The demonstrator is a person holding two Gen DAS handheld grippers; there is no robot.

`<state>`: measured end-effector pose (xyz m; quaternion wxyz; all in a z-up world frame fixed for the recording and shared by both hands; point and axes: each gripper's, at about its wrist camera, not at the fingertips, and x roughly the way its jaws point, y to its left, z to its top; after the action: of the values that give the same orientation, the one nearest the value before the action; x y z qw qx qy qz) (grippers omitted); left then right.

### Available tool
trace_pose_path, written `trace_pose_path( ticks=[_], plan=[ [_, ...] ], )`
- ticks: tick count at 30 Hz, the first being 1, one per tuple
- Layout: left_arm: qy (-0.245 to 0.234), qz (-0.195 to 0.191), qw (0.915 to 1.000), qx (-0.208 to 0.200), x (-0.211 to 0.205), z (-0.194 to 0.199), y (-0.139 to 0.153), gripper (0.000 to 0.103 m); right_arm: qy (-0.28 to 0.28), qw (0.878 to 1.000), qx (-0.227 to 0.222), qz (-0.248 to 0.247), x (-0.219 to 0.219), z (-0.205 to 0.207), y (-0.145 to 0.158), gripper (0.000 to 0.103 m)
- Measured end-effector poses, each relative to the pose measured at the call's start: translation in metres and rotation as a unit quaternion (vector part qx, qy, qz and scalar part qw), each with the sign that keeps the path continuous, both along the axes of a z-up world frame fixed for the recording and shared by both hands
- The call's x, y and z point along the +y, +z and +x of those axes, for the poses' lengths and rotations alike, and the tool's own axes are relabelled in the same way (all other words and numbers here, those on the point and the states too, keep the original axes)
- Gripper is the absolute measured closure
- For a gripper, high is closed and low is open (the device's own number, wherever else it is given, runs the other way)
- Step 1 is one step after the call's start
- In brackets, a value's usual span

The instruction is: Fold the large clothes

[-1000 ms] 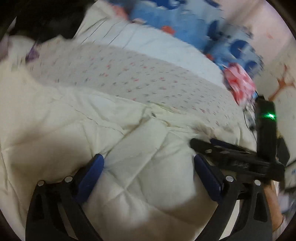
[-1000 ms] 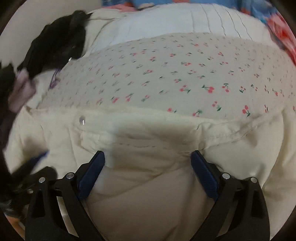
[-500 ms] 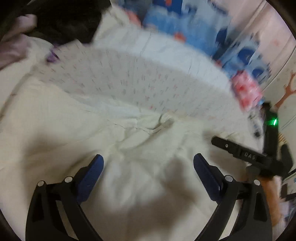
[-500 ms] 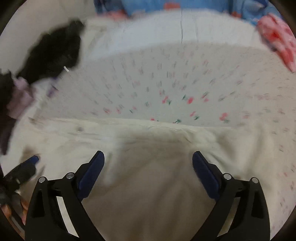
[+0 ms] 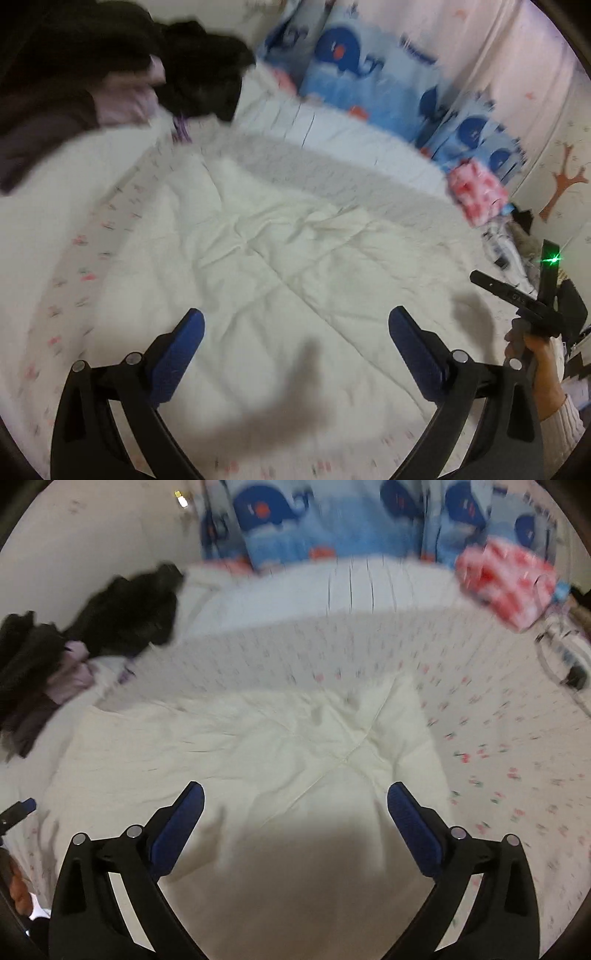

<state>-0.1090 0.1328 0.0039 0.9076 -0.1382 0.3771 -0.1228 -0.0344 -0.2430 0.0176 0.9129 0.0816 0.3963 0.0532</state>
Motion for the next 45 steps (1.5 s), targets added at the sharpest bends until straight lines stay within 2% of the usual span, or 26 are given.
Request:
trace_pose_path(
  ticks=[1, 4, 6, 7, 8, 9, 12, 14, 18, 22, 25, 29, 32, 34, 37, 39, 41, 45],
  plan=[
    [0.006, -0.014, 0.9998, -0.010, 0.005, -0.018, 0.002, 0.007, -0.001, 1.000, -0.005, -0.001, 0.000, -0.011, 0.004, 0.007],
    [0.043, -0.049, 0.9977, -0.019, 0.023, -0.060, -0.003, 0.007, -0.009, 1.000, 0.019, -0.004, -0.003, -0.033, 0.002, 0.007],
    [0.073, -0.081, 0.9940, -0.010, 0.032, -0.079, -0.016, 0.007, -0.019, 0.998, 0.056, -0.016, 0.001, -0.039, -0.011, 0.007],
    [0.106, -0.108, 0.9885, 0.000, 0.040, -0.087, -0.020, 0.007, -0.016, 0.996, 0.081, -0.019, 0.001, -0.039, -0.020, 0.007],
    [0.105, -0.131, 0.9857, -0.013, 0.046, -0.093, -0.018, 0.007, -0.007, 0.993, 0.118, -0.012, 0.007, -0.039, -0.035, 0.007],
    [0.096, -0.144, 0.9845, -0.029, 0.048, -0.098, -0.017, 0.007, -0.008, 0.992, 0.128, -0.001, 0.006, -0.041, -0.042, 0.007],
    [0.098, -0.143, 0.9847, -0.017, 0.053, -0.099, -0.019, 0.007, -0.022, 0.993, 0.114, 0.019, 0.000, -0.049, -0.034, 0.007],
    [0.086, -0.159, 0.9834, -0.015, 0.055, -0.097, -0.020, 0.007, -0.029, 0.992, 0.116, 0.033, -0.003, -0.058, -0.032, 0.007],
    [0.089, -0.193, 0.9771, -0.007, 0.065, -0.097, -0.025, 0.007, -0.030, 0.993, 0.115, 0.011, -0.002, -0.070, -0.027, 0.007],
    [0.092, -0.219, 0.9714, 0.002, 0.069, -0.094, -0.030, 0.007, -0.043, 0.991, 0.125, 0.024, -0.012, -0.073, -0.030, 0.007],
    [0.096, -0.226, 0.9692, 0.012, 0.070, -0.091, -0.033, 0.007, -0.048, 0.988, 0.140, 0.038, -0.018, -0.071, -0.037, 0.007],
    [0.096, -0.238, 0.9658, 0.036, 0.070, -0.084, -0.041, 0.007, -0.056, 0.987, 0.138, 0.059, -0.024, -0.073, -0.035, 0.007],
    [0.097, -0.250, 0.9614, 0.063, 0.071, -0.077, -0.051, 0.007, -0.081, 0.980, 0.135, 0.121, -0.043, -0.078, -0.035, 0.007],
    [0.101, -0.266, 0.9550, 0.084, 0.073, -0.072, -0.059, 0.007, -0.102, 0.971, 0.131, 0.170, -0.059, -0.082, -0.036, 0.007],
    [0.113, -0.291, 0.9434, 0.111, 0.079, -0.067, -0.071, 0.007, -0.122, 0.965, 0.125, 0.194, -0.071, -0.087, -0.033, 0.007],
    [0.118, -0.302, 0.9390, 0.116, 0.082, -0.067, -0.075, 0.007, -0.141, 0.968, 0.110, 0.175, -0.075, -0.091, -0.026, 0.007],
    [0.118, -0.299, 0.9400, 0.115, 0.081, -0.067, -0.075, 0.007, -0.153, 0.968, 0.110, 0.166, -0.079, -0.093, -0.025, 0.007],
    [0.108, -0.291, 0.9426, 0.122, 0.077, -0.065, -0.075, 0.007, -0.144, 0.954, 0.165, 0.203, -0.078, -0.090, -0.049, 0.007]
  ],
)
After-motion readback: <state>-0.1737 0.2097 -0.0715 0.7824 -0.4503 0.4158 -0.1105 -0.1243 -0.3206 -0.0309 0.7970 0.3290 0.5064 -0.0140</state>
